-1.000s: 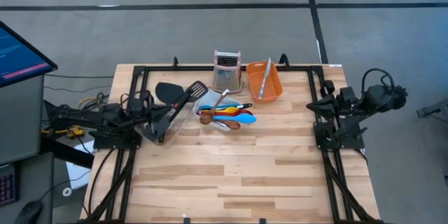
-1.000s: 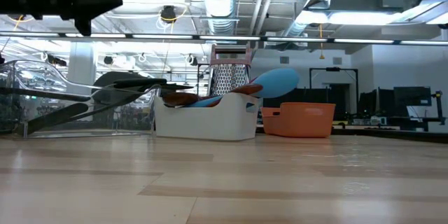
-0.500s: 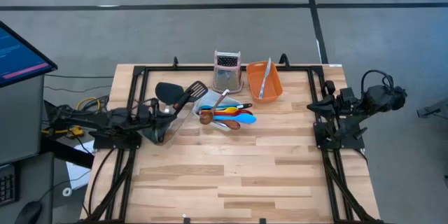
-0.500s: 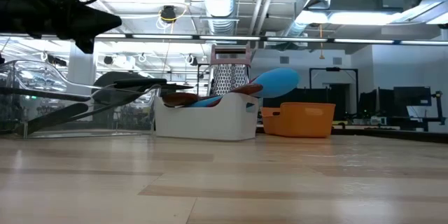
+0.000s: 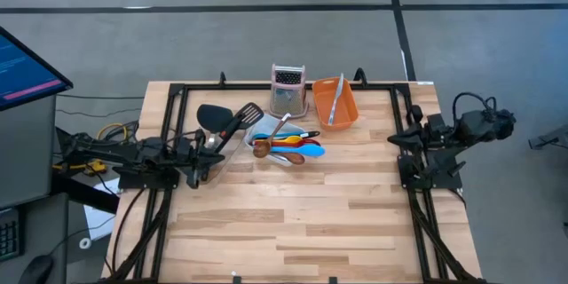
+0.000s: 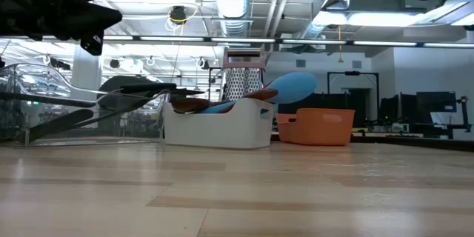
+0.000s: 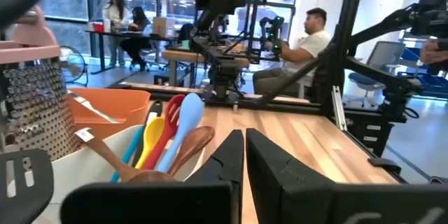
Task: Pick & Place Kitchen Items
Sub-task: Return to Home Position
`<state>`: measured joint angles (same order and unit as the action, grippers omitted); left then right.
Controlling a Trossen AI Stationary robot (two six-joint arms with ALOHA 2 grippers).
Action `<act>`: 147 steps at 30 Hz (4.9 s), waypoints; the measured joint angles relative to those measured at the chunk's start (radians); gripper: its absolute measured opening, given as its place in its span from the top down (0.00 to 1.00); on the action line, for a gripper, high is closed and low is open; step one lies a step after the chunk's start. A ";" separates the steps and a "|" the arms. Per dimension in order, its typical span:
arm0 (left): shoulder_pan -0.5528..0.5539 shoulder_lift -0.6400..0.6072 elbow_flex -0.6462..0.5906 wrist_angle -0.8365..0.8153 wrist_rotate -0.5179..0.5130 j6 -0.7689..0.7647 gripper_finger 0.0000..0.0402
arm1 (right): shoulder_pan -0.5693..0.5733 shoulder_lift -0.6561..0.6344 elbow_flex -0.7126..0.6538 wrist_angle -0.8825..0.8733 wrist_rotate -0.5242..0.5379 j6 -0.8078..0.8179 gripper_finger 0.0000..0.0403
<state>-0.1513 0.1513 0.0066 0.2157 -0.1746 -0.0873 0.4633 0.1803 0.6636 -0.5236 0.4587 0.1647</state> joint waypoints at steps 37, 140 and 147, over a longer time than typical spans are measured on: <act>0.000 0.023 0.000 0.017 -0.019 -0.007 1.00 | 0.055 -0.176 -0.363 0.304 -0.248 -0.041 1.00; 0.000 0.023 0.000 0.040 -0.018 -0.007 1.00 | 0.047 -0.175 -0.473 0.267 -0.249 -0.033 1.00; 0.000 0.023 0.000 0.040 -0.019 -0.007 1.00 | 0.047 -0.175 -0.473 0.267 -0.249 -0.033 1.00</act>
<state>-0.1511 0.1741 0.0063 0.2554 -0.1932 -0.0940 0.5102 0.0051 0.1905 -0.2565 0.2100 0.1321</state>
